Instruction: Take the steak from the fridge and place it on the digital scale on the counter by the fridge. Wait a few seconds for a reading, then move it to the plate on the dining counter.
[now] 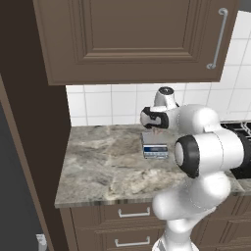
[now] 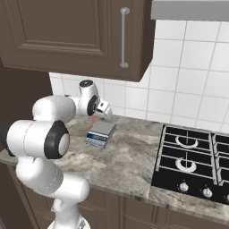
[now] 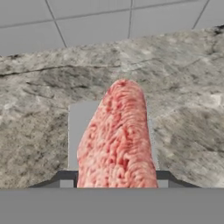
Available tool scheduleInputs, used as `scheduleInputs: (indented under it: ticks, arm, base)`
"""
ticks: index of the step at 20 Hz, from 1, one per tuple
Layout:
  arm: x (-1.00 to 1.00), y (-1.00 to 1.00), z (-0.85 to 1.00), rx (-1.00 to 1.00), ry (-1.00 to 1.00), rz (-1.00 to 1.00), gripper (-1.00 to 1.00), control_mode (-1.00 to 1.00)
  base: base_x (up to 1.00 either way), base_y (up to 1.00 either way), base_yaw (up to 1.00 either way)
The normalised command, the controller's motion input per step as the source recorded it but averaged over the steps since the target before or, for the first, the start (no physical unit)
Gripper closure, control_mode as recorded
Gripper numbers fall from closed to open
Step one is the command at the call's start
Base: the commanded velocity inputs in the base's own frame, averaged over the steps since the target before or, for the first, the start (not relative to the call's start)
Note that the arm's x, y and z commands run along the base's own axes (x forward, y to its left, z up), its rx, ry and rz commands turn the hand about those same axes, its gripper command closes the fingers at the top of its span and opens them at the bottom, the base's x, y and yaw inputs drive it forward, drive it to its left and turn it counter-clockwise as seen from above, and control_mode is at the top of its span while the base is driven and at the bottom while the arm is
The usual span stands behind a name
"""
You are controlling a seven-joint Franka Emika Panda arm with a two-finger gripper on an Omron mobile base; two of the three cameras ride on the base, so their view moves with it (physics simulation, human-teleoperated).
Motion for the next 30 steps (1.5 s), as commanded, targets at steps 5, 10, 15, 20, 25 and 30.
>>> scheduleInputs:
  ticks: [5,10,15,20,25,30]
  arm:
    - [-0.79,0.00,0.23,0.00,0.00,0.00,1.00,-1.00]
    - [-0.96,0.00,0.01,0.00,0.00,0.00,1.00,-1.00]
    - [-1.00,0.00,0.05,0.00,0.00,0.00,1.00,-1.00]
    - [-0.73,0.07,0.75,0.05,0.06,0.00,1.00,-1.00]
    - [-0.41,0.00,0.50,0.03,0.07,0.00,1.00,-1.00]
    - [0.06,0.00,0.01,0.00,0.05,-0.03,1.00,-1.00]
  base:
    - [0.00,0.00,0.00]
    - [0.00,0.00,0.00]
    - [0.00,0.00,0.00]
    - [0.00,0.00,0.00]
    - [0.00,0.00,0.00]
    - [0.00,0.00,0.00]
